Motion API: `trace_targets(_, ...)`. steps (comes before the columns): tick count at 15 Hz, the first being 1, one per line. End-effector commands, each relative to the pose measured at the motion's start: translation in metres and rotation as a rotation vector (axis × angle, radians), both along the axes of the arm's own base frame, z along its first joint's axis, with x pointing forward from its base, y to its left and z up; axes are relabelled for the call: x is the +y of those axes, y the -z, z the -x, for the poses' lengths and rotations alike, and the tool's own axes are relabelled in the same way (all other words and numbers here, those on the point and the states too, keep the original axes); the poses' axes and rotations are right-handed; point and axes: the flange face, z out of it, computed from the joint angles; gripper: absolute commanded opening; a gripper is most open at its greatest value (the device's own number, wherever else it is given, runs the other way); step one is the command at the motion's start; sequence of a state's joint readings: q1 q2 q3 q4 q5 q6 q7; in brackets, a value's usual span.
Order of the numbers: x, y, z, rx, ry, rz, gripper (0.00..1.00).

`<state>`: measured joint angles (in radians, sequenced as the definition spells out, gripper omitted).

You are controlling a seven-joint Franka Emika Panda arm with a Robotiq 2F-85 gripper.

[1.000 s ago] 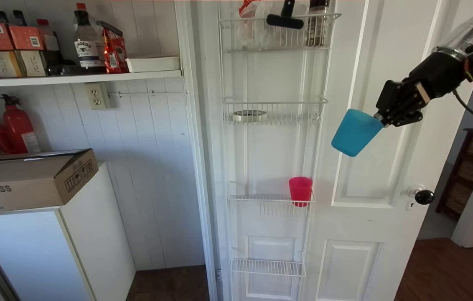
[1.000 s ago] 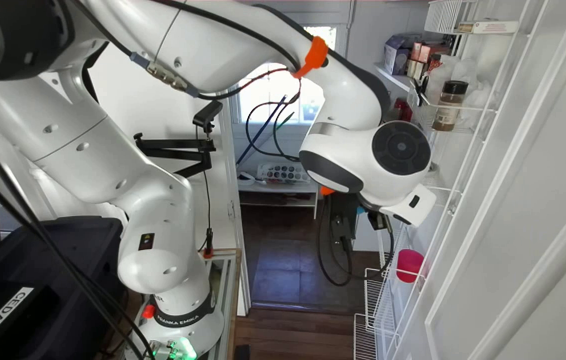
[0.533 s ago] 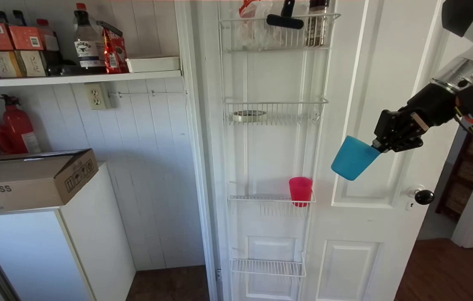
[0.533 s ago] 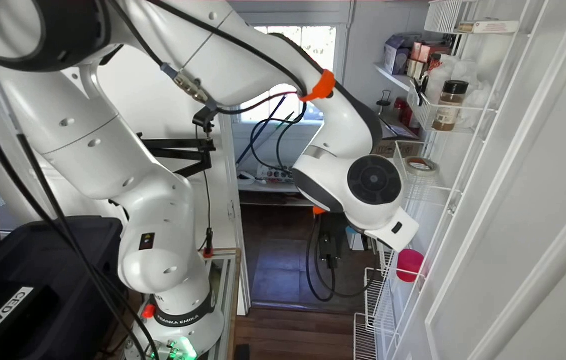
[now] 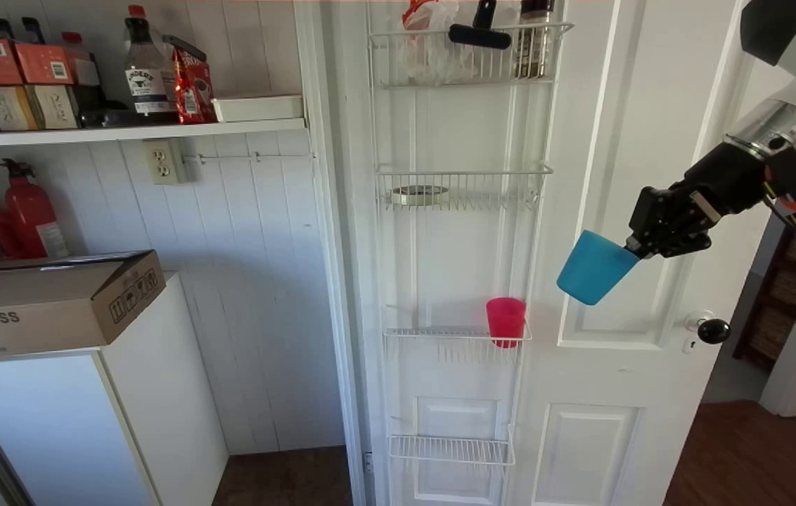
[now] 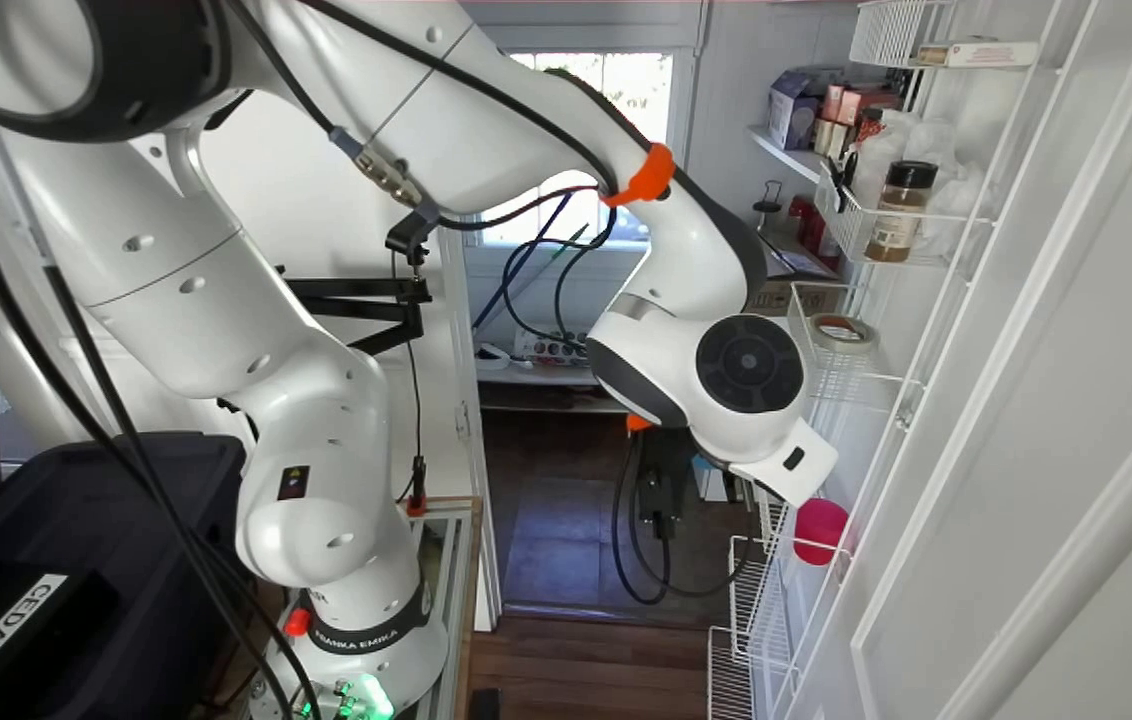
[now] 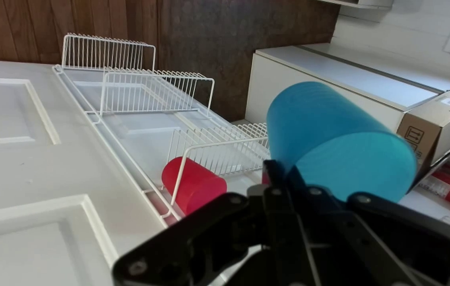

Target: Put the blue cup inside the pink cup

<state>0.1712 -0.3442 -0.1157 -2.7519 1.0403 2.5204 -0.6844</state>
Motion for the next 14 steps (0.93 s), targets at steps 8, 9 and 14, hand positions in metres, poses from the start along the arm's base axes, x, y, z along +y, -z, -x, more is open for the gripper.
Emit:
trace_targets(8, -0.001, 0.039, -0.022, -0.045, 0.190, -0.134, 0.01)
trace_targets(9, 0.000, 0.045, -0.025, -0.047, 0.202, -0.135, 0.01)
trace_targets(14, 0.006, 0.068, -0.042, -0.067, 0.263, -0.129, 0.01)
